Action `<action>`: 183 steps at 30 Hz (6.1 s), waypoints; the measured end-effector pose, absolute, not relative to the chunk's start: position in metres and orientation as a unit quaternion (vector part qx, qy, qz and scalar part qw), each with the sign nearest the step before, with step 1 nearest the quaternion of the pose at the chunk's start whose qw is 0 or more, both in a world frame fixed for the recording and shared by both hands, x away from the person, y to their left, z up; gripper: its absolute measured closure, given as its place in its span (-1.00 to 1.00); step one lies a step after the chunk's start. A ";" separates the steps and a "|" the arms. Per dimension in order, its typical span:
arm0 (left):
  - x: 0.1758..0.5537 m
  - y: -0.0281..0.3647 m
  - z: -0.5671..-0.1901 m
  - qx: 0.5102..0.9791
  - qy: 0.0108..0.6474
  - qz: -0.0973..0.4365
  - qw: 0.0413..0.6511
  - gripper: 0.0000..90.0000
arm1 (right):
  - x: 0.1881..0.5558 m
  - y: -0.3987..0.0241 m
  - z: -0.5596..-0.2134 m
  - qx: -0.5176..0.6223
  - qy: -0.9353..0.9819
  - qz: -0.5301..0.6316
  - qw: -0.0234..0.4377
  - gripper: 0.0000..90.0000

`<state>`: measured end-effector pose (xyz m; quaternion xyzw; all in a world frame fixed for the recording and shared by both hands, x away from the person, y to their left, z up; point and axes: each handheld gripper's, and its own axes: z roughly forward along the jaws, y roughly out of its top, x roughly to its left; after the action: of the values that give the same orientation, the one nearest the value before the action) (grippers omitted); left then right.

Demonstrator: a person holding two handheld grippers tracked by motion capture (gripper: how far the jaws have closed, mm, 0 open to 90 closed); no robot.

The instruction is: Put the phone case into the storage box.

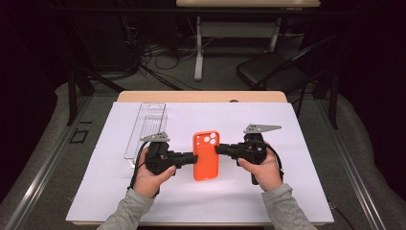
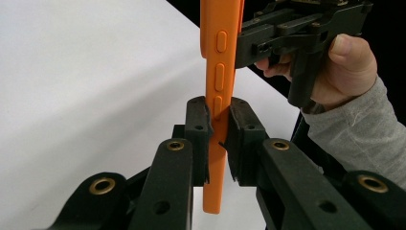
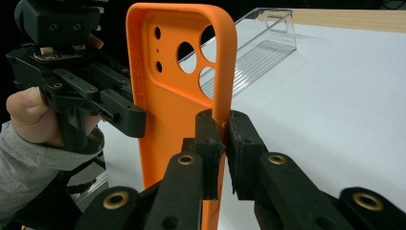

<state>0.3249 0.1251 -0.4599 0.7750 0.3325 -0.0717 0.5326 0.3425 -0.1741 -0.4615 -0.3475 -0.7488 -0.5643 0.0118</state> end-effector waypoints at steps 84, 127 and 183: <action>0.333 0.145 -0.452 0.766 0.342 0.117 0.531 -0.05 | 0.333 -0.181 -0.454 -0.394 -0.708 -0.579 -0.094 0.87; 0.325 0.148 -0.436 0.761 0.361 0.152 0.518 -0.50 | 0.319 -0.153 -0.461 -0.390 -0.715 -0.557 -0.161 0.87; 0.352 0.088 -0.419 0.808 0.313 0.209 0.453 -0.20 | 0.328 -0.160 -0.463 -0.465 -0.689 -0.517 -0.205 0.87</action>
<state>0.3515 0.0883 -0.4188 0.8083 0.3127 0.2088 0.4530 0.3276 -0.1603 -0.4630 -0.4647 -0.6890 -0.5170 -0.2049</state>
